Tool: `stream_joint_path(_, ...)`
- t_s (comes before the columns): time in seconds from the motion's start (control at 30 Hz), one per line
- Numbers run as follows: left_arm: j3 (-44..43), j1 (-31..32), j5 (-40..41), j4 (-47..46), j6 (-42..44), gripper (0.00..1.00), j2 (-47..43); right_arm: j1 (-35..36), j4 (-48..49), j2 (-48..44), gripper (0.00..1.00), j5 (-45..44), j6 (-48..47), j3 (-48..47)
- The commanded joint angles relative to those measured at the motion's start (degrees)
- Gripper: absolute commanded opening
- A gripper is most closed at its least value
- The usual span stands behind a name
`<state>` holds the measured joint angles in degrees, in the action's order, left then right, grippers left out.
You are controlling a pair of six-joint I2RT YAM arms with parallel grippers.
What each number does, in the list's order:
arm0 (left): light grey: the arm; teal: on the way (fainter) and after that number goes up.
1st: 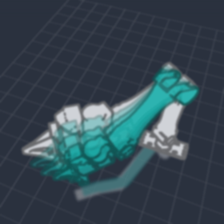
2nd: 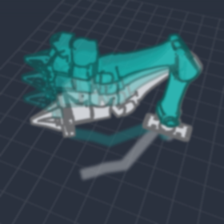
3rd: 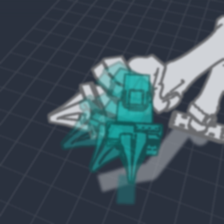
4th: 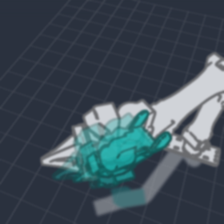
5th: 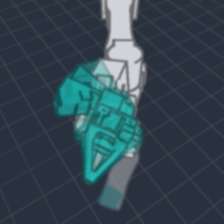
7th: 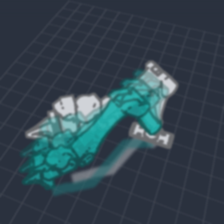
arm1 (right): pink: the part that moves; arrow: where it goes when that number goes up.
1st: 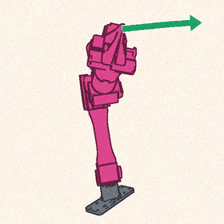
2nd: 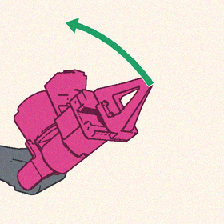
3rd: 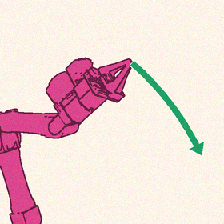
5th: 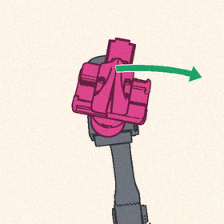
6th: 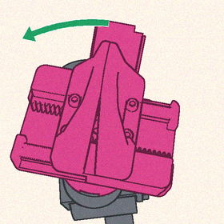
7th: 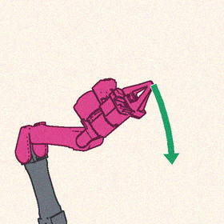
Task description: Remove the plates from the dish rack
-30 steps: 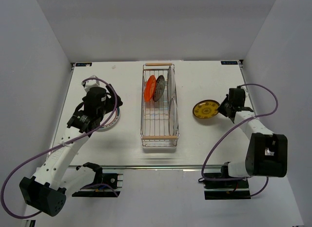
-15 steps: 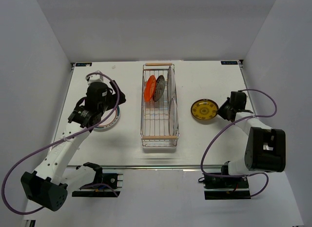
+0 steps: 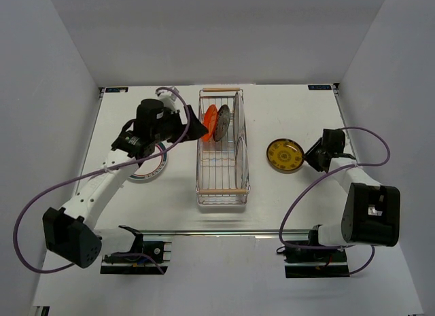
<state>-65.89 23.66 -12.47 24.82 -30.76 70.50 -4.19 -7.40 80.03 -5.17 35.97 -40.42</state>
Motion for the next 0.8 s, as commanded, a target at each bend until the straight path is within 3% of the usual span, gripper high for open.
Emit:
stream_joint_path(0.0, -3.1, 3.0, -11.4, -4.9, 1.4, 0.98, 2.0, -0.5, -2.2, -3.7, 0.43, -1.9, 0.0, -0.4)
stream_joint_path(0.07, -4.7, 4.9, -11.4, -5.1, 1.7, 0.98, 4.3, -0.4, -2.9, -4.8, 0.54, -1.7, -0.1, -0.4)
stream_joint_path(0.1, -5.2, 6.9, -10.7, -4.9, 2.1, 0.98, 5.2, -0.4, -3.1, -5.8, 0.74, -1.6, -0.5, -0.4)
stream_joint_path(0.17, -7.0, 8.9, -9.9, -4.8, 2.6, 0.98, 7.4, -0.4, -4.4, -7.0, 0.89, -1.6, -1.2, -0.6)
stream_joint_path(0.3, -10.7, 14.2, -9.5, -4.7, 3.3, 0.98, 11.6, -0.5, -7.1, -8.6, 0.89, -2.4, -1.7, -1.4)
stream_joint_path(0.63, -15.1, 20.1, -1.5, -0.2, 0.6, 0.97, 18.9, -0.5, -9.4, -12.3, 0.89, -6.9, -0.8, -0.2)
stream_joint_path(0.77, -15.3, 21.3, 0.0, 0.1, -0.5, 0.9, 20.3, -0.5, -9.5, -12.7, 0.89, -7.0, -0.6, 0.3)
